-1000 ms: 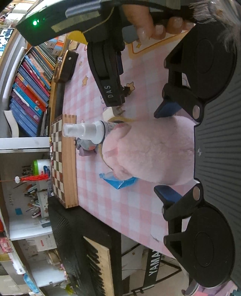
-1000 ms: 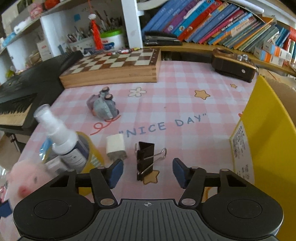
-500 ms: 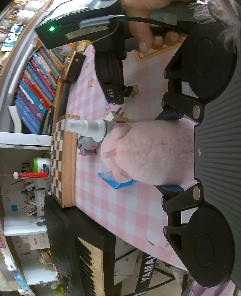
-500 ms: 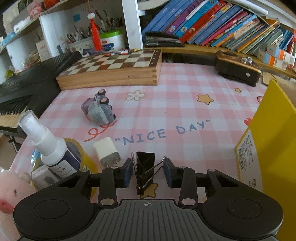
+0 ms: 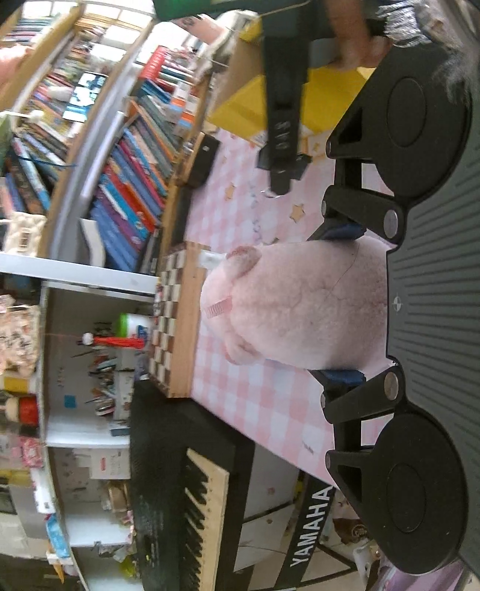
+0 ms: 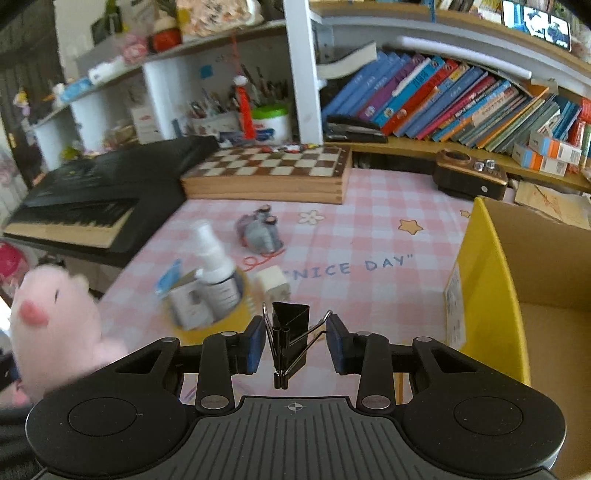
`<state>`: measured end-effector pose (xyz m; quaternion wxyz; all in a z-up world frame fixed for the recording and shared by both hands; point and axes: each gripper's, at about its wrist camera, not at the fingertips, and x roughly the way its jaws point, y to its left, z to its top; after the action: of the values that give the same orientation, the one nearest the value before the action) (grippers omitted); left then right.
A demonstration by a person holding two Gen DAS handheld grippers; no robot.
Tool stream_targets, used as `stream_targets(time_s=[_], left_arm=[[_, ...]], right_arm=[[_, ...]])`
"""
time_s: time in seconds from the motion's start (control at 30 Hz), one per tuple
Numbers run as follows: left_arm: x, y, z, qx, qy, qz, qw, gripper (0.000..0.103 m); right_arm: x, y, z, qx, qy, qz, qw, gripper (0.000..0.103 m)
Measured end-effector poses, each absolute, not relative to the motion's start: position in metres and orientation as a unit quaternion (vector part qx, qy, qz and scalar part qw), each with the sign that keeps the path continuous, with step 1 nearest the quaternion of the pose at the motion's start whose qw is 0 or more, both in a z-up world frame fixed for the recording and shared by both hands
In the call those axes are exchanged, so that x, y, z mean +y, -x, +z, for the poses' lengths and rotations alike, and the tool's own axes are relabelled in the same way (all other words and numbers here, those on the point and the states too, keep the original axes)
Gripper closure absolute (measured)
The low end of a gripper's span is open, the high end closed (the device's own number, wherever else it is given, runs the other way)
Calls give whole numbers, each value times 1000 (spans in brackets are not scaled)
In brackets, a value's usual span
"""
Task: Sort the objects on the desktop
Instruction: 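Carry the pig with the left tool while the right tool carries the clip toward the yellow box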
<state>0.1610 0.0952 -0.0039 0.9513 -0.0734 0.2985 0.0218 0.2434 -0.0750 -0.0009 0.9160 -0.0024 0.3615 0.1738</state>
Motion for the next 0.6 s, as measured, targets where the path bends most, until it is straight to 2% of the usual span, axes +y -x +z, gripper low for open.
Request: stream_targets(time_s=[0.3,0.6], left_arm=[[102,-104,28,257,93,-8,962,44],[96,-55,33,258,95,-46,960,44]], right_arm=[[-89,-170,29,341,-5,190,921,67],[-104,-107,34,358,-50,162,918,67]])
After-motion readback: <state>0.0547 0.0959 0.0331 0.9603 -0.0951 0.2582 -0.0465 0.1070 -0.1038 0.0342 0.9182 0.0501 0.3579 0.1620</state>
